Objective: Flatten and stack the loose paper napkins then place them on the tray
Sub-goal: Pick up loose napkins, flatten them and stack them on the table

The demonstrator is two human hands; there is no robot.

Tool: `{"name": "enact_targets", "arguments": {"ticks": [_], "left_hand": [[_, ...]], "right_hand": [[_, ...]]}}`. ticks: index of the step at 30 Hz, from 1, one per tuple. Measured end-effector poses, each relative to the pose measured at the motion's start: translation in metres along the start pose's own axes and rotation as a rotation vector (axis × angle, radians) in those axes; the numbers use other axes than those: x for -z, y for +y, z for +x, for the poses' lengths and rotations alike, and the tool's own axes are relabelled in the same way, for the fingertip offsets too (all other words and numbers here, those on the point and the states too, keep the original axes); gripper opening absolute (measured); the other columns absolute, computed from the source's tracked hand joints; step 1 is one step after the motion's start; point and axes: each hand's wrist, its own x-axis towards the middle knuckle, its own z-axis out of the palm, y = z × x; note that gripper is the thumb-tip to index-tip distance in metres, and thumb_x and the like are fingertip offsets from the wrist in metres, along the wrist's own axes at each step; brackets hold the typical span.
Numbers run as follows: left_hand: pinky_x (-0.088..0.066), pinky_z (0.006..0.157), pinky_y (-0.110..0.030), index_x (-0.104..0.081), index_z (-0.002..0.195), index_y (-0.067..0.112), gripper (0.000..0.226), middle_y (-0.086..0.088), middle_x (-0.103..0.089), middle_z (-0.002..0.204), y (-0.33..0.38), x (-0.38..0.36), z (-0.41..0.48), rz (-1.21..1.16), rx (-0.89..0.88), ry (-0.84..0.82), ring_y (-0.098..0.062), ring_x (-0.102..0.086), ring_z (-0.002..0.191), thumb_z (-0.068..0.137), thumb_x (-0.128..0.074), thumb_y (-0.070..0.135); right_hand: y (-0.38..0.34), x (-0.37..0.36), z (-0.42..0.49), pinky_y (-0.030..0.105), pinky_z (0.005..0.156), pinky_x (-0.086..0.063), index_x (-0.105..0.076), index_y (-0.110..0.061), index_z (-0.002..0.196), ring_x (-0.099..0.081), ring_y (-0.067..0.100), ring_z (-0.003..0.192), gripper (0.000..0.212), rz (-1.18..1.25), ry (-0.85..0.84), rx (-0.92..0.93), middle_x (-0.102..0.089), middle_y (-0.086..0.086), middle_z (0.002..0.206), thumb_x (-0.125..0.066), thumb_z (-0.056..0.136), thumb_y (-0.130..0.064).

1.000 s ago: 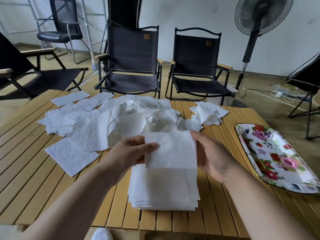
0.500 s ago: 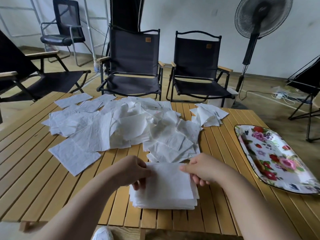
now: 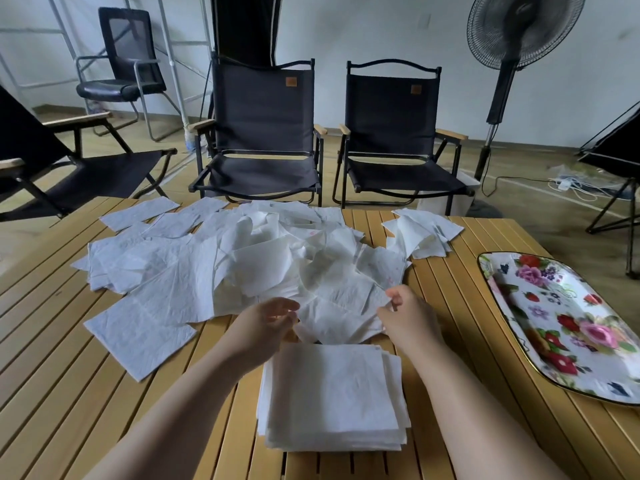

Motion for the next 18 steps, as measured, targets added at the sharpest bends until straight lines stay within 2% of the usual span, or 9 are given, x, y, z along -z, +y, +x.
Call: {"name": "enact_targets", "arguments": {"ticks": [2, 4, 7, 10, 12, 15, 18], "left_hand": [[-0.044, 0.066, -0.012, -0.072, 0.117, 0.024, 0.024, 0.008, -0.071, 0.109, 0.005, -0.007, 0.006, 0.01, 0.005, -0.032, -0.007, -0.064, 0.091, 0.1, -0.055, 0.025], [-0.044, 0.067, -0.015, -0.074, 0.114, 0.019, 0.023, 0.006, -0.072, 0.101, 0.009, -0.014, 0.012, 0.015, 0.005, -0.02, -0.01, -0.064, 0.089, 0.098, -0.058, 0.023], [-0.043, 0.069, -0.02, -0.077, 0.106, 0.022, 0.017, 0.012, -0.069, 0.095, 0.016, -0.017, 0.013, 0.028, -0.041, 0.087, -0.006, -0.063, 0.091, 0.094, -0.066, 0.025], [-0.04, 0.072, -0.017, -0.079, 0.091, 0.023, 0.007, 0.015, -0.068, 0.092, 0.024, -0.011, 0.007, 0.161, -0.325, 0.358, -0.009, -0.062, 0.09, 0.088, -0.073, 0.019], [-0.038, 0.071, -0.014, -0.078, 0.088, 0.02, 0.01, 0.012, -0.067, 0.09, 0.029, -0.006, 0.001, 0.268, -0.511, 0.458, -0.013, -0.058, 0.086, 0.086, -0.075, 0.011], [-0.039, 0.073, -0.014, -0.077, 0.088, 0.018, 0.014, 0.007, -0.067, 0.092, 0.032, 0.002, -0.008, 0.324, -0.72, 0.462, -0.016, -0.058, 0.087, 0.086, -0.074, 0.005], [-0.039, 0.079, -0.014, -0.077, 0.095, 0.018, 0.013, 0.006, -0.066, 0.095, 0.032, 0.005, -0.015, 0.353, -0.863, 0.458, -0.016, -0.059, 0.089, 0.093, -0.066, 0.012]], "right_hand": [[0.002, -0.002, 0.003, 0.016, 0.058, -0.037, -0.055, -0.025, 0.133, -0.054, 0.012, 0.098, 0.036, -0.001, -0.013, -0.014, -0.062, -0.002, 0.129, -0.06, 0.098, -0.025], [0.003, -0.002, 0.005, 0.017, 0.058, -0.038, -0.055, -0.025, 0.134, -0.054, 0.012, 0.099, 0.036, 0.017, -0.023, -0.015, -0.061, -0.003, 0.131, -0.059, 0.098, -0.025], [0.004, 0.001, 0.004, 0.02, 0.063, -0.042, -0.054, -0.025, 0.136, -0.057, 0.015, 0.106, 0.038, 0.031, -0.017, -0.001, -0.059, -0.003, 0.134, -0.059, 0.098, -0.024], [0.005, 0.005, 0.002, 0.029, 0.08, -0.051, -0.05, -0.027, 0.14, -0.056, 0.019, 0.12, 0.046, 0.049, 0.029, 0.033, -0.056, -0.002, 0.14, -0.064, 0.096, -0.029], [0.005, 0.006, 0.0, 0.036, 0.092, -0.053, -0.044, -0.031, 0.145, -0.053, 0.02, 0.126, 0.057, 0.096, 0.026, 0.092, -0.053, -0.003, 0.144, -0.068, 0.093, -0.037], [-0.003, 0.007, -0.005, 0.039, 0.105, -0.047, -0.036, -0.04, 0.149, -0.043, 0.016, 0.138, 0.071, 0.187, -0.063, 0.23, -0.045, -0.01, 0.15, -0.074, 0.089, -0.032], [-0.01, 0.008, -0.011, 0.039, 0.118, -0.035, -0.031, -0.039, 0.155, -0.024, 0.009, 0.146, 0.081, 0.127, -0.155, 0.417, -0.03, -0.018, 0.159, -0.074, 0.088, -0.022]]}}
